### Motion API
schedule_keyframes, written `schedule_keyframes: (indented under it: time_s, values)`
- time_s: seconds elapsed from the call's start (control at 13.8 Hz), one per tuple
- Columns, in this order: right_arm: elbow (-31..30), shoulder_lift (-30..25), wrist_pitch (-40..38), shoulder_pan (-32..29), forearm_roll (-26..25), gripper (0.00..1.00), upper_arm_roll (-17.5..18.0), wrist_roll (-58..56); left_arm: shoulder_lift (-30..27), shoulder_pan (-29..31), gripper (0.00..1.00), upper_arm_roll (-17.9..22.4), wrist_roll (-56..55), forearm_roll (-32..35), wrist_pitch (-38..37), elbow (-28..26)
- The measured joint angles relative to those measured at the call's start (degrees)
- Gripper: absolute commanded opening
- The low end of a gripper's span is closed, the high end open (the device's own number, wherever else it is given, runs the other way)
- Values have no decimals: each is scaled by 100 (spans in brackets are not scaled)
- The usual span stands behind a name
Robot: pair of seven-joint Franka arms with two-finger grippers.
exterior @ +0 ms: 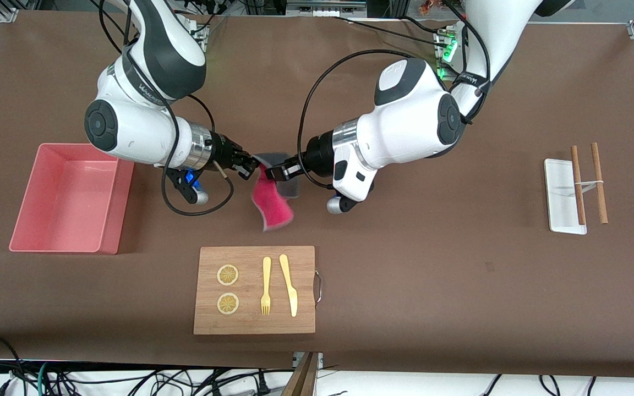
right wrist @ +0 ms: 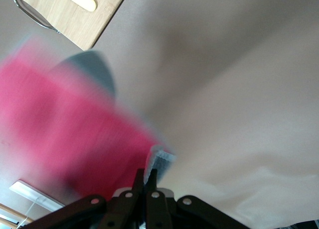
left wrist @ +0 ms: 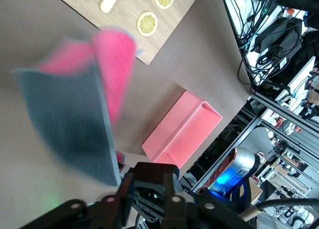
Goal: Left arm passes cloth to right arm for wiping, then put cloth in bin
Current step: 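Pull the cloth away with the right gripper while the left gripper releases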
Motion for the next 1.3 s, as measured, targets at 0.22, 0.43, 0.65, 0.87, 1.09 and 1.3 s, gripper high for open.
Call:
schedule_keyframes:
  time_s: [0.22, 0.43, 0.65, 0.87, 1.09, 1.3]
  values:
    - [-2, 45, -26, 20, 0, 0, 15, 0, 0, 21, 99, 3, 0, 0, 1, 37]
    - [-6, 204, -46, 278, -102, 0, 37, 0, 0, 70, 100, 10, 0, 0, 2, 73]
    - [-13, 487, -39, 615, -678, 0, 44, 0, -4, 295, 100, 36, 68, 1, -30, 77]
    - [-11, 668, -20, 717, -926, 0, 43, -25, -157, 781, 100, 63, 470, 141, -599, 81]
    - [-10, 684, -22, 762, -937, 0, 42, -72, -644, 1375, 100, 61, 1238, 818, -1788, 48]
    - [-8, 831, -12, 1063, -1158, 0, 51, -83, -1401, 1903, 100, 64, 2103, 1371, -2900, -329]
